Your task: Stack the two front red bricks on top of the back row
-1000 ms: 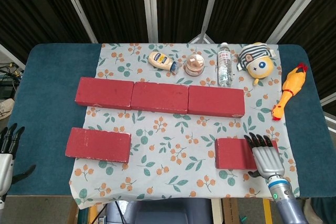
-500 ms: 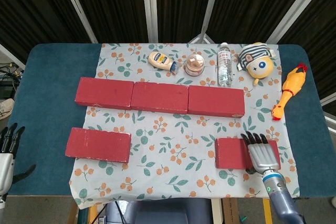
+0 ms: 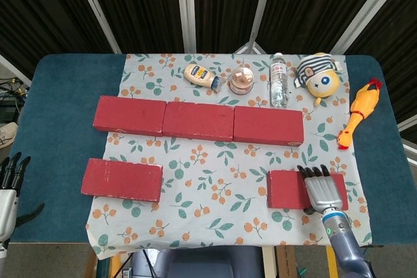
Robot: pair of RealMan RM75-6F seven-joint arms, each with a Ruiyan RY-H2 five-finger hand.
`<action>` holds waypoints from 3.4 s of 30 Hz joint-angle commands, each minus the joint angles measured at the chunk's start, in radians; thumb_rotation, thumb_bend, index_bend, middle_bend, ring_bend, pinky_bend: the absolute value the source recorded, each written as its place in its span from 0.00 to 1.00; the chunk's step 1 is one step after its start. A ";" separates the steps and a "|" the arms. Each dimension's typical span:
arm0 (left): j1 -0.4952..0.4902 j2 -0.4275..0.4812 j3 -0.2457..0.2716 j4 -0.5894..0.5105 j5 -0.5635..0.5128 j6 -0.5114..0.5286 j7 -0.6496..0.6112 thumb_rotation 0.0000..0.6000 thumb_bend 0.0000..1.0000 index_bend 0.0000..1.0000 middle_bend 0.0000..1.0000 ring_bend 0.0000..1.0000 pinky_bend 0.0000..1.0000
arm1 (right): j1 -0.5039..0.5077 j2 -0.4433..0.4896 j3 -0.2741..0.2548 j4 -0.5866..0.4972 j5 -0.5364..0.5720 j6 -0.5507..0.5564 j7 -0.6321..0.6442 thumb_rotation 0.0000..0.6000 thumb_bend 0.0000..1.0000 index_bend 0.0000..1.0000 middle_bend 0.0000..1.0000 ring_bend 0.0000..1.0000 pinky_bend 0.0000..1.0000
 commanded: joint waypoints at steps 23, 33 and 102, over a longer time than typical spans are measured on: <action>-0.013 -0.003 -0.022 0.000 -0.054 -0.025 0.004 1.00 0.00 0.01 0.00 0.00 0.13 | 0.225 0.234 0.208 -0.273 0.226 0.007 -0.100 1.00 0.11 0.22 0.27 0.19 0.00; -0.023 -0.012 -0.052 0.003 -0.110 -0.033 0.025 1.00 0.00 0.01 0.00 0.00 0.13 | 0.663 0.216 0.390 -0.169 0.877 0.003 -0.338 1.00 0.11 0.22 0.27 0.19 0.00; -0.075 -0.058 -0.075 0.070 -0.164 -0.060 0.064 1.00 0.00 0.02 0.00 0.00 0.13 | 0.999 -0.421 0.446 0.766 1.193 -0.150 -0.649 1.00 0.11 0.22 0.28 0.19 0.00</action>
